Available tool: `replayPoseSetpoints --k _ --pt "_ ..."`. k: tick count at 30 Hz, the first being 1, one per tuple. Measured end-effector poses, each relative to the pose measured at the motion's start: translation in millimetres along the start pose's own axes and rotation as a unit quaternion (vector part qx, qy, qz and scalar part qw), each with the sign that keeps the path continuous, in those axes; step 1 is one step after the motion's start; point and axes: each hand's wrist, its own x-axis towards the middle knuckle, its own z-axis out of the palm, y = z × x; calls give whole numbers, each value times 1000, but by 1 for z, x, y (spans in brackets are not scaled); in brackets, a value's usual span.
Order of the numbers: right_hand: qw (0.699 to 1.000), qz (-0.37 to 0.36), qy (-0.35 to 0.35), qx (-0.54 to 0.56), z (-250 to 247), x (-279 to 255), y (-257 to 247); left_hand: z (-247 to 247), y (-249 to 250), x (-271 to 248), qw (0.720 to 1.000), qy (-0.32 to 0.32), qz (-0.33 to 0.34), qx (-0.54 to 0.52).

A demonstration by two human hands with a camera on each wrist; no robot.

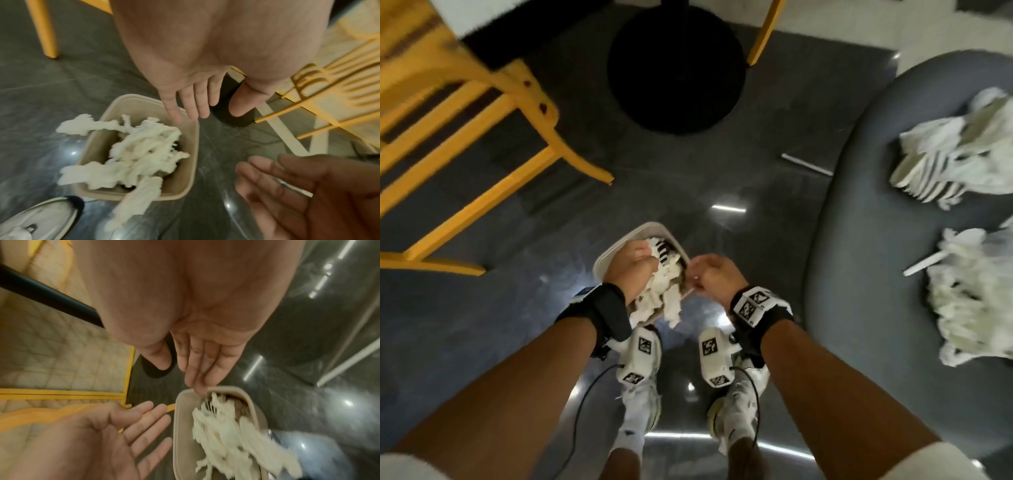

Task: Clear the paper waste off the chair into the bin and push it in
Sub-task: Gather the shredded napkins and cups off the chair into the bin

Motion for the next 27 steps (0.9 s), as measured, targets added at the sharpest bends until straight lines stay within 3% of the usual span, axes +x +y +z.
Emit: replayPoseSetpoints --k 5,7,10,13,16,18,20,22,25,27 --pt "996 -84 34 -4 -102 -33 -46 79 94 -24 992 -41 107 57" --pt "991 -115 71 -18 -152 -49 -64 120 136 -38 974 -37 188 124" --pt "978 -149 142 -45 -227 -67 -80 185 190 -51 915 -55 329 226" --pt "965 -152 193 -94 -299 -78 -79 248 236 -60 847 -60 406 337" --pt "952 -130 230 -155 -356 -82 -65 304 268 -60 757 -59 469 451" --pt "942 -127 242 -195 -381 -83 -57 334 278 -53 705 -75 473 524" --pt "930 -132 256 -228 -400 -82 -55 352 281 -46 678 -99 447 575" --pt "907 -144 290 -270 -415 -78 -58 359 276 -41 667 -113 422 603" --pt "840 -180 351 -374 -434 -64 -71 356 259 -40 668 -121 427 597" --pt "806 -189 349 -440 -445 -52 -83 352 248 -41 669 -121 441 586"
